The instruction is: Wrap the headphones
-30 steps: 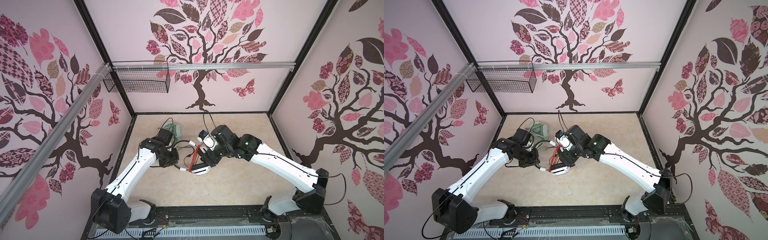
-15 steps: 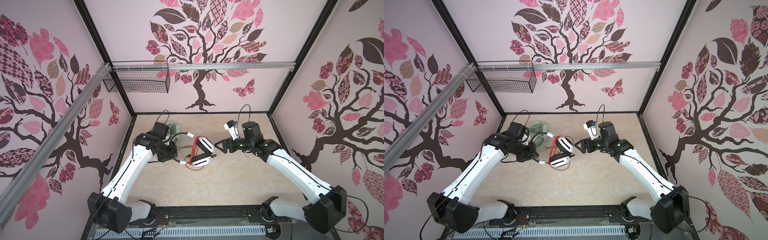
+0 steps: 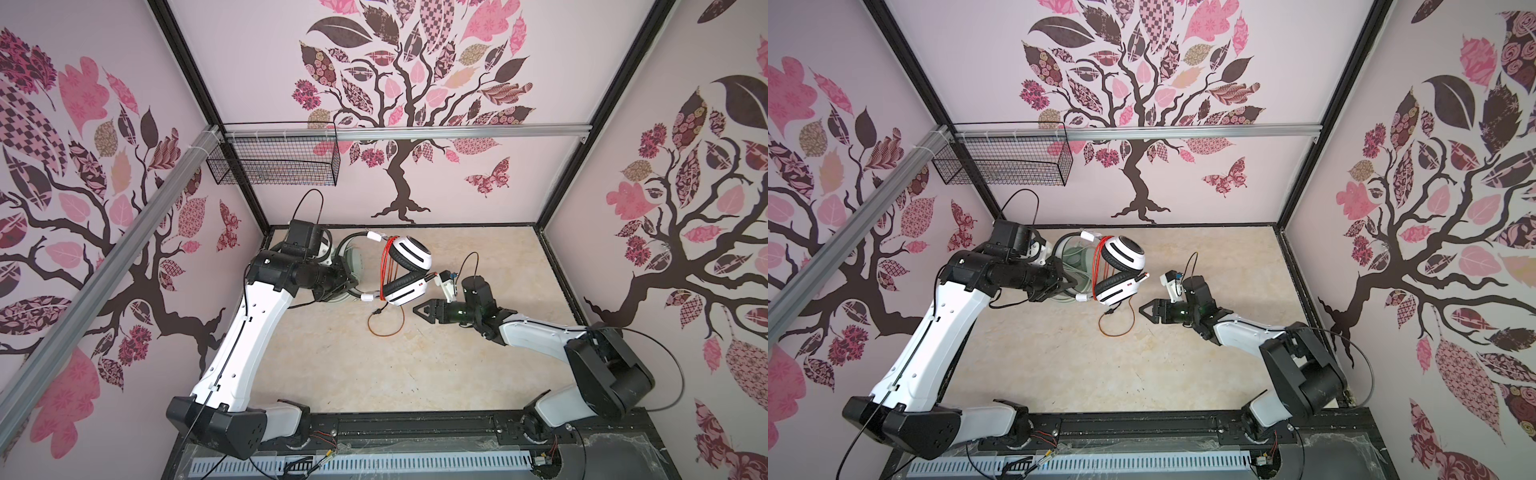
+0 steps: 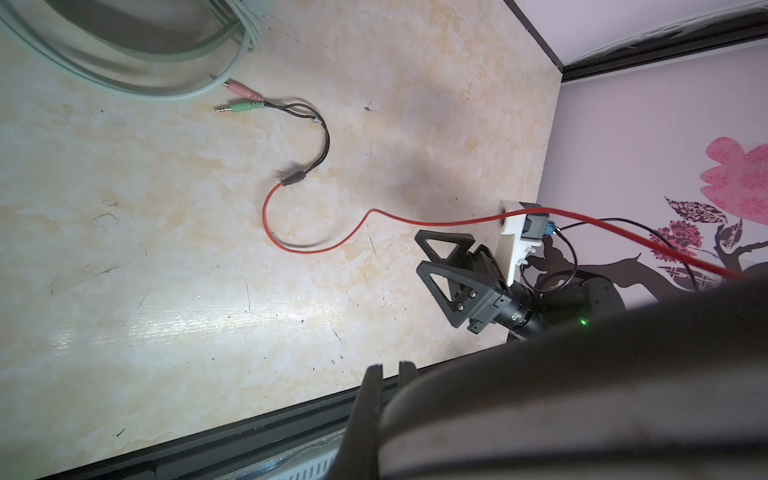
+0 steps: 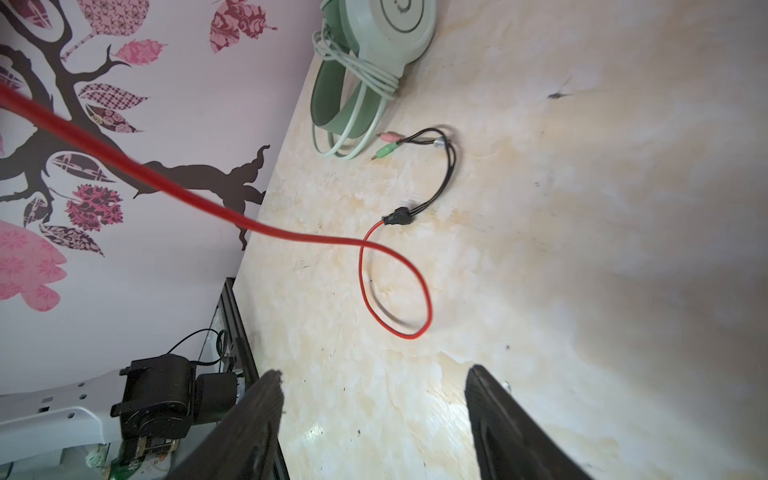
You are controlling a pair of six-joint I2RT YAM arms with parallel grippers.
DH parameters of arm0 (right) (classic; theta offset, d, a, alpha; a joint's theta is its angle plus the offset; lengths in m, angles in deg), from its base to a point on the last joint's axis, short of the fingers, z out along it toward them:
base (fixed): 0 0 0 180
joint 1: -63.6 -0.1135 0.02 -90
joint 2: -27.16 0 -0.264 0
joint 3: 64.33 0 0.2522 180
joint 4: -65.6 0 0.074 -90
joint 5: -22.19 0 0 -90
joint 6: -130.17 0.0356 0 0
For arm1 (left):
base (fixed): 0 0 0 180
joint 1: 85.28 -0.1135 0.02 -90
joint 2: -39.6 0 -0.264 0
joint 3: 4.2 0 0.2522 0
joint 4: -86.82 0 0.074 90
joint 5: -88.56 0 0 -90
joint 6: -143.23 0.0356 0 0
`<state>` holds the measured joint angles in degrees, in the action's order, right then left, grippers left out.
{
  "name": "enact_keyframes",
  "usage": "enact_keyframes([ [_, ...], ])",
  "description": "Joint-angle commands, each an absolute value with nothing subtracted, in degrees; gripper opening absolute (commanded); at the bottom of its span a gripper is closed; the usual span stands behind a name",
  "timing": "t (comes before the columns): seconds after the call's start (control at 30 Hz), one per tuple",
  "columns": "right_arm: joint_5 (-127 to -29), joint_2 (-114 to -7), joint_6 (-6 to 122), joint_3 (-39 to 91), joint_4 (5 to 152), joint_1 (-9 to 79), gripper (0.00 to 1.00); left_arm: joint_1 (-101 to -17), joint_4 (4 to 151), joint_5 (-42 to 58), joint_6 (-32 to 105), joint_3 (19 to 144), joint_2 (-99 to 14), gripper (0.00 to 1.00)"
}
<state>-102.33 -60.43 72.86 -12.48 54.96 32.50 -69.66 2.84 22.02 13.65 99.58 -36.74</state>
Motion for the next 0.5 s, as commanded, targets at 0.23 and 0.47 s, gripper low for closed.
enact_keyframes([
  [0.23,-90.87,-68.28,68.87,-9.34,49.22,27.29,0.71,-71.03,3.09,24.78,13.77,105.18,-38.33,0.00],
  [0.47,-90.44,-74.43,70.91,-6.15,49.41,27.21,0.66,-71.37,3.37,25.19,14.03,104.86,-38.73,0.00],
])
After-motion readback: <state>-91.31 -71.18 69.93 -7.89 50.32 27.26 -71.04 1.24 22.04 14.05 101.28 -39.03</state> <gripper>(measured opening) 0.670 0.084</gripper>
